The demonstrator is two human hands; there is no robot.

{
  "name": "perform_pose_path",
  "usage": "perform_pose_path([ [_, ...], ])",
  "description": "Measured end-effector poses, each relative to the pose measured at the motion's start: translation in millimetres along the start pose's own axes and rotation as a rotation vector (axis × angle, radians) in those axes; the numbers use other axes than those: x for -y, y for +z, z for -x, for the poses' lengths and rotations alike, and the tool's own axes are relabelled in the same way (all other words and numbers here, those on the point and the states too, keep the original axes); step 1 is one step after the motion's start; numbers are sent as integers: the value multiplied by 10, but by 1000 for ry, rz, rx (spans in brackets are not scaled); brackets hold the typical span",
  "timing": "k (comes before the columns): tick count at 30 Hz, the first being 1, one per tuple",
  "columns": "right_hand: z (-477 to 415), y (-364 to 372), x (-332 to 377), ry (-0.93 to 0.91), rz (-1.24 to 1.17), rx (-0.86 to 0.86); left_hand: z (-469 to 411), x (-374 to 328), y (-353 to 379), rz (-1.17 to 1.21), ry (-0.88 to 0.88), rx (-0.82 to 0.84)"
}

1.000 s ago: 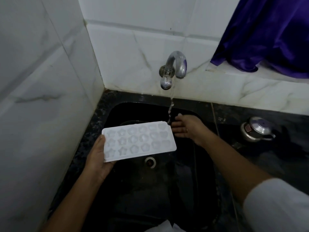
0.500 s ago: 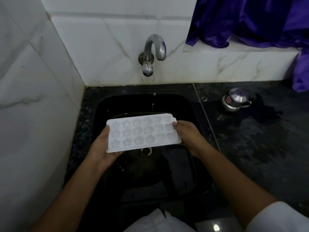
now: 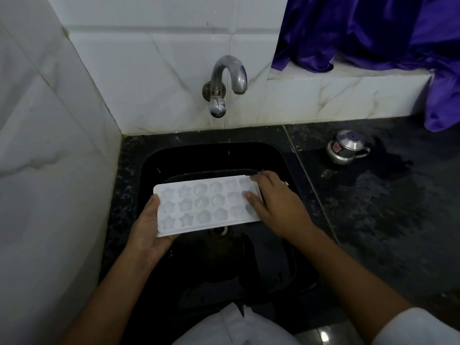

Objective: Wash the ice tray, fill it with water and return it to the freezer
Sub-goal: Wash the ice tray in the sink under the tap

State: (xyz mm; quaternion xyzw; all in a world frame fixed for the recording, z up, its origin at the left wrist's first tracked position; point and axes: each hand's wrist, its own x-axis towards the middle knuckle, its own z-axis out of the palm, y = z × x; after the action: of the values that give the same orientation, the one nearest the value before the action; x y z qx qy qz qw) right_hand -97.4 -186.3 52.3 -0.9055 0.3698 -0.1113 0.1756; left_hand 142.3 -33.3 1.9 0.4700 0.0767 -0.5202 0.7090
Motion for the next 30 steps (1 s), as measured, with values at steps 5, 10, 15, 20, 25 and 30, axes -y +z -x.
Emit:
perform_pose_path([
  [5, -118, 9, -93, -47, 142, 62, 8, 29, -7, -19, 5, 14],
  [10, -186, 41, -65, -119, 178, 157, 51, 48, -10, -26, 5, 11],
  [15, -261, -13, -113, -97, 158, 164, 43, 27, -2, -19, 14, 18],
  [20, -288, -34, -127, -92, 98, 149, 70, 29, 33, -32, 28, 14],
  [25, -287, -6, -97, -141, 145, 175, 73, 70, 14, -39, 23, 19],
  [30, -276, 30, -71, -121, 132, 164, 74, 113, -13, -34, 0, 15],
])
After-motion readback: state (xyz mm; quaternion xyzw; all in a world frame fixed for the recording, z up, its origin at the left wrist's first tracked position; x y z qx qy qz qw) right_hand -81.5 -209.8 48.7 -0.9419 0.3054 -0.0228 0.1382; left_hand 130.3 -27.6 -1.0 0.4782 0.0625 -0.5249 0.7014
